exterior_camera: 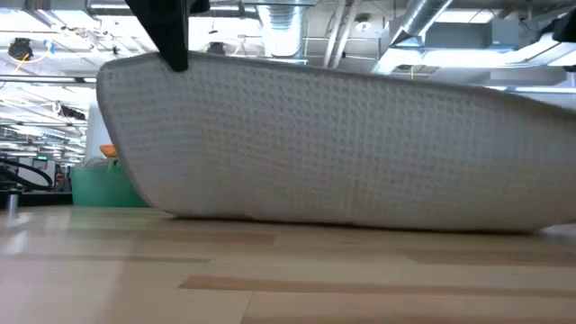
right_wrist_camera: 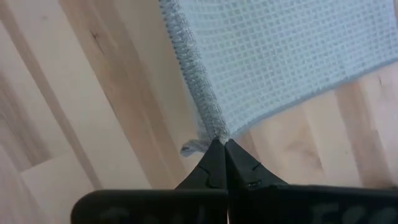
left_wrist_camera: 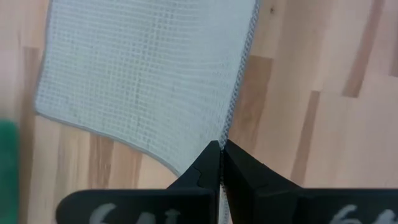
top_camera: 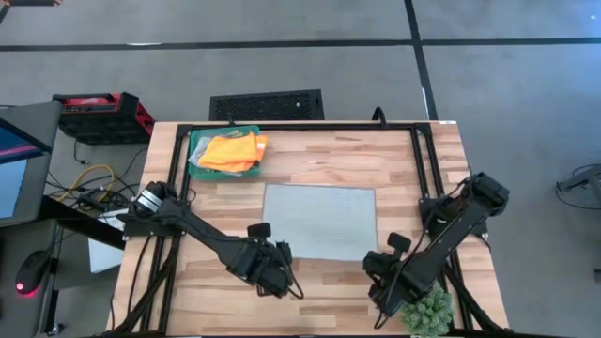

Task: Fold microfiber towels
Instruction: Fold the gray towel

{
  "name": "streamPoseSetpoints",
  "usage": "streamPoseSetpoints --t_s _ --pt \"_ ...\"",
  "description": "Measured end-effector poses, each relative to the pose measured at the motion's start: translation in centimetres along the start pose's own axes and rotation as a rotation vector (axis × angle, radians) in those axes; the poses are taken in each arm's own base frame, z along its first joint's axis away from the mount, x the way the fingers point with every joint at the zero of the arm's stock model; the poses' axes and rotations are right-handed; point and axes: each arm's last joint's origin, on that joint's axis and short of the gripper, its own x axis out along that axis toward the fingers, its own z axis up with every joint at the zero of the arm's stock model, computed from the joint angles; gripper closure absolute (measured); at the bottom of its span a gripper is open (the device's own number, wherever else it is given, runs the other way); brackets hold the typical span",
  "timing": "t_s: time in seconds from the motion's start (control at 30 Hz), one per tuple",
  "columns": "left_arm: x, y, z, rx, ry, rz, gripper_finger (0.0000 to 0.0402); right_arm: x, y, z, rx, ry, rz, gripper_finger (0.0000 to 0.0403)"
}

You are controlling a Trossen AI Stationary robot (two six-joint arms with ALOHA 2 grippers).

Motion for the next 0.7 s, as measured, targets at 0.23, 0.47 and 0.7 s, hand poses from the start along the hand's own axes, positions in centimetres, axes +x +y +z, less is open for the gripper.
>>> streamPoseSetpoints --t_s 0.23,0.47,0.7 --pt "1.5 0.5 0.5 -0.036 0.039 0.059 0.0401 0.4 -1.3 0.8 0.027 0.001 -0.103 0.04" --pt "3.1 2.0 1.4 -0.068 0.018 0.226 0.0401 0.9 -3.6 2.7 0.067 0.01 -0.245 0.04" --pt "3.9 4.6 2.2 -0.141 -0.036 0.398 0.0401 3.6 -6.3 3.7 0.099 0.041 -0.39 0.04"
